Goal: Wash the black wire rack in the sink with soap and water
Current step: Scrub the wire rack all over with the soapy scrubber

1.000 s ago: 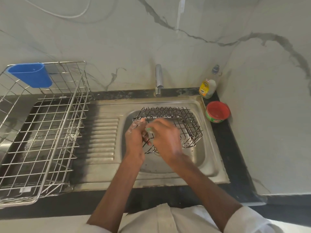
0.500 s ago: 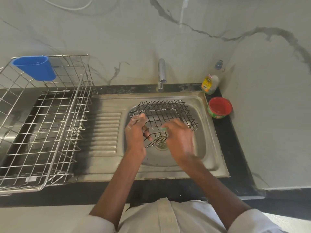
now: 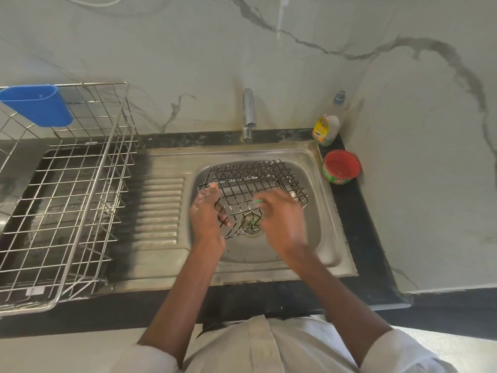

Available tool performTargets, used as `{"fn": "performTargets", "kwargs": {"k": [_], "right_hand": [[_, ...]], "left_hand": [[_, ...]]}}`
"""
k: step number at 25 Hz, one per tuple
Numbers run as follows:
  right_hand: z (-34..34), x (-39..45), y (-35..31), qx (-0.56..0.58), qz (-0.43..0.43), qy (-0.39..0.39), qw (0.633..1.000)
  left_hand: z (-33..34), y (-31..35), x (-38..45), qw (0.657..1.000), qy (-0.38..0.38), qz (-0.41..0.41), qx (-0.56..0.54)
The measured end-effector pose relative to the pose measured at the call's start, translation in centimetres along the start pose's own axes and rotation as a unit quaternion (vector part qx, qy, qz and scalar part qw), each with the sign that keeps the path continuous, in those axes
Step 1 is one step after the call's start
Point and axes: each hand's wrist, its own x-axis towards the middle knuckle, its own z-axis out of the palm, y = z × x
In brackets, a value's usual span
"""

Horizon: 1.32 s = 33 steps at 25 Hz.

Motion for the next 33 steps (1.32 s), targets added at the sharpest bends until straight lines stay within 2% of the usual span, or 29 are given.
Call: {"fn": "performTargets", "kwargs": {"k": [2,3,5,8,10,12,14,15,16,19,20,21,22,24,26,27,28,29,30,31,32,33], "right_hand": [[1.0,-0.5,-1.0,-0.003,-0.107,-0.052,0.993],[0.9,-0.1,-0.2,-0.017,-0.112,-0.064,0.991],[-0.4,1.3,2.9,-0.051,-0.035,-0.038,0.997],[-3.2,2.2,8.0,-0.115,0.143,-0.002,0.983],[-3.1,2.0,7.4,-0.119,0.182,0.014,0.976],[-1.4,0.9,4.2,-0.077,0.083,-0.009,0.994],[-0.2,-0.4,2.1,-0.076,-0.048,-0.059,0.994],[-0.4,-0.3,2.4,-0.080,-0.074,-0.059,0.992],[-1.1,0.3,3.5,-0.086,-0.050,-0.045,0.994],[-3.4,1.1,8.9,-0.102,0.169,0.007,0.980],[-3.7,1.1,9.7,-0.093,0.218,0.013,0.971],[-3.6,1.0,9.3,-0.079,0.230,0.020,0.970],[-3.0,0.7,7.9,-0.061,0.196,0.024,0.978],[-1.4,-0.8,4.4,-0.042,0.037,-0.013,0.998],[-0.7,-2.2,3.3,-0.054,-0.113,-0.058,0.990],[-1.1,-2.1,4.1,-0.065,-0.125,-0.062,0.988],[-1.6,-1.7,5.5,-0.078,-0.076,-0.041,0.993],[-2.2,-1.3,7.1,-0.086,0.021,-0.006,0.996],[-2.8,-1.2,8.2,-0.086,0.118,0.029,0.989],[-3.0,-1.3,8.3,-0.080,0.166,0.047,0.982],[-2.7,-1.8,7.3,-0.067,0.151,0.047,0.985],[-2.0,-2.3,5.5,-0.054,0.088,0.032,0.994]], "left_hand": [[0.2,-0.2,-0.1,1.000,-0.006,0.001,0.012],[0.2,-0.2,-0.2,1.000,-0.007,-0.002,0.015],[0.0,-0.1,-0.3,1.000,-0.004,-0.012,0.015],[-0.4,0.1,-0.3,1.000,0.004,-0.020,0.017],[-0.2,0.0,-0.3,0.999,0.008,-0.023,0.026],[0.3,-0.2,-0.4,0.999,0.010,-0.024,0.023],[0.6,-0.4,-0.6,1.000,0.009,-0.019,0.009],[0.6,-0.4,-0.7,1.000,0.009,-0.019,0.005],[0.5,-0.4,-0.7,1.000,0.010,-0.021,0.003],[-0.1,-0.4,-0.8,0.999,0.018,-0.026,0.004],[-0.2,-0.4,-0.7,0.999,0.022,-0.028,0.005],[-0.2,-0.5,-0.6,0.999,0.027,-0.032,0.005],[-0.1,-0.7,-0.5,0.999,0.030,-0.036,0.005],[-0.1,-1.0,-0.4,0.999,0.030,-0.037,0.004],[-0.1,-1.2,-0.4,0.999,0.033,-0.034,0.007],[-0.2,-1.2,-0.3,0.999,0.036,-0.035,0.006],[-0.3,-1.2,-0.3,0.999,0.040,-0.035,0.001],[-0.5,-1.2,-0.2,0.998,0.042,-0.035,-0.006],[-0.6,-1.2,-0.2,0.998,0.044,-0.034,-0.014],[-0.6,-1.2,-0.2,0.998,0.048,-0.032,-0.021],[-0.5,-1.2,-0.2,0.998,0.054,-0.032,-0.028],[-0.4,-1.2,-0.2,0.997,0.058,-0.030,-0.036]]}}
